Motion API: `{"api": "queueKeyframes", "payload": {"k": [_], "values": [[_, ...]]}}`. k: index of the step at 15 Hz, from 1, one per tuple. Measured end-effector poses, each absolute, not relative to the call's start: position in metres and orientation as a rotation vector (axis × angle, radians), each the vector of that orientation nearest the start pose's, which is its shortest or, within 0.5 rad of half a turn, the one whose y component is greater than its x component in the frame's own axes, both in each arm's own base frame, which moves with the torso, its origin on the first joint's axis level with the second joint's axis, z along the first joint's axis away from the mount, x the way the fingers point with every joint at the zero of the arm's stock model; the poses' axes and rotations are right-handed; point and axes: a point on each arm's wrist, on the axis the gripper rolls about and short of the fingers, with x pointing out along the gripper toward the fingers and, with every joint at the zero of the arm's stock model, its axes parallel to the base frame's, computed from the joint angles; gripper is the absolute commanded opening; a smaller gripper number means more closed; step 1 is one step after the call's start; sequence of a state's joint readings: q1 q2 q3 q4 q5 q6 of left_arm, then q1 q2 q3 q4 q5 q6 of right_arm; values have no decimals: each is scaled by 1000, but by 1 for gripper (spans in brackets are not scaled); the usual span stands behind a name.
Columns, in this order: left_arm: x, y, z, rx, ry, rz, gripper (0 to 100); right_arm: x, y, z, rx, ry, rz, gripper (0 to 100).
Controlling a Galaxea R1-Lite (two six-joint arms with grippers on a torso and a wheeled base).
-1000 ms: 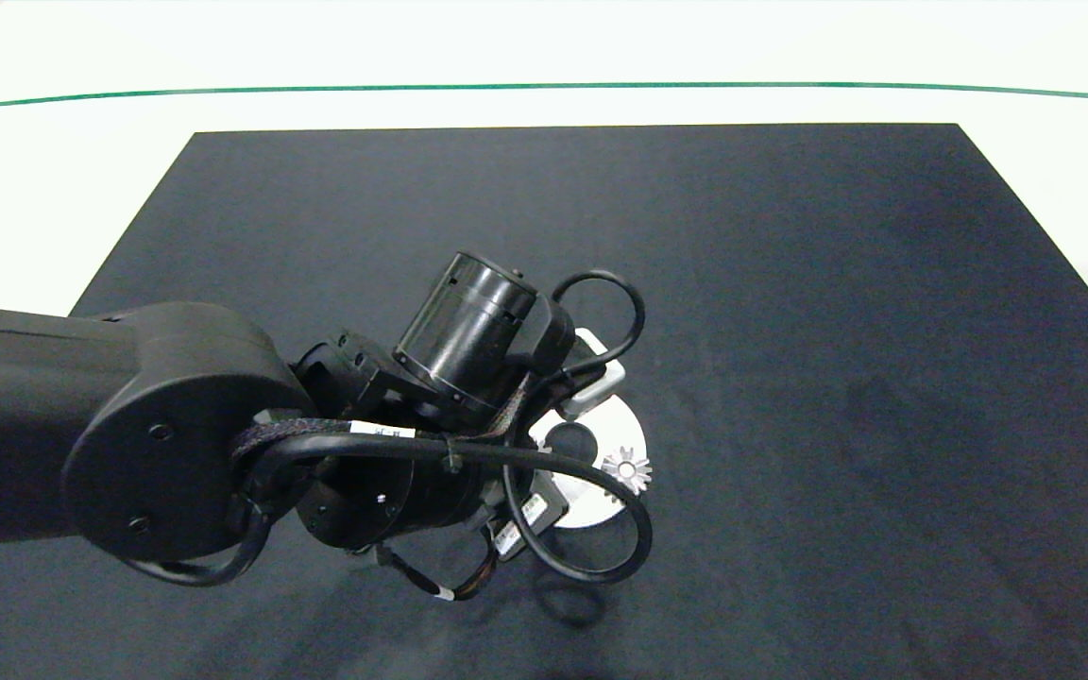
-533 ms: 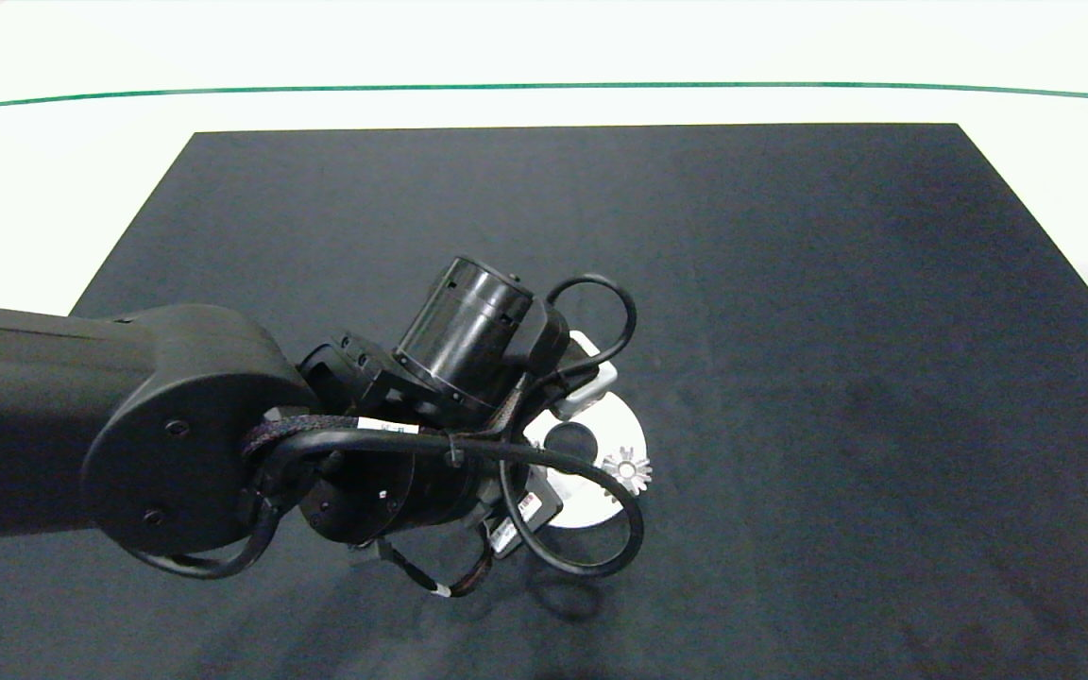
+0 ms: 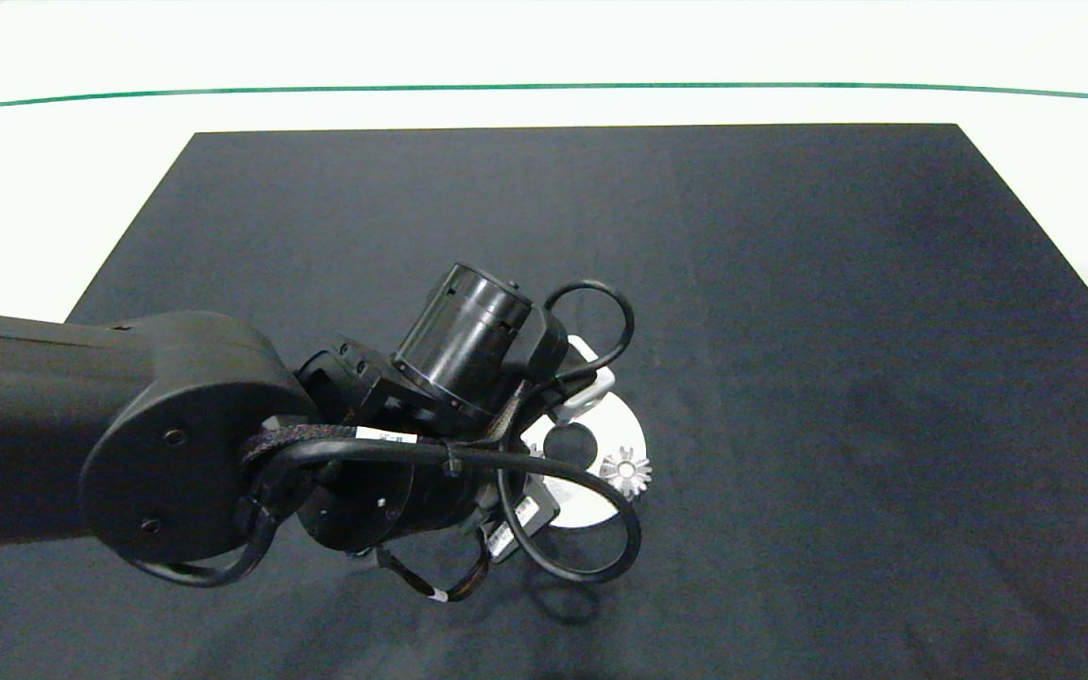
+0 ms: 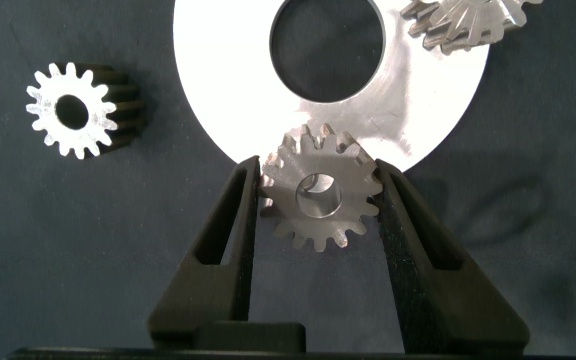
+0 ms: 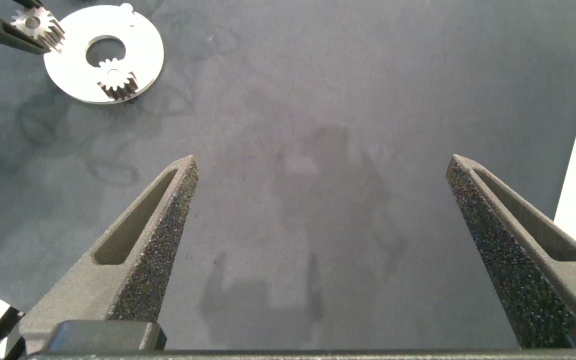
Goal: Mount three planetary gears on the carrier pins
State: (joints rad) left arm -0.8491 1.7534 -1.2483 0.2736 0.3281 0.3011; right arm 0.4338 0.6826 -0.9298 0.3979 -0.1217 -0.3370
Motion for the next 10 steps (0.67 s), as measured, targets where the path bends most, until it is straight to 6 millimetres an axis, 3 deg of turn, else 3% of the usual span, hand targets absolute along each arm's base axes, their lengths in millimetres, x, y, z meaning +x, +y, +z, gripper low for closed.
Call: {"api": "queueKeyframes", "payload": {"k": [10], "values": [[218, -238, 205, 718, 555, -597, 19, 18, 5, 289, -374, 90, 333, 100]]}}
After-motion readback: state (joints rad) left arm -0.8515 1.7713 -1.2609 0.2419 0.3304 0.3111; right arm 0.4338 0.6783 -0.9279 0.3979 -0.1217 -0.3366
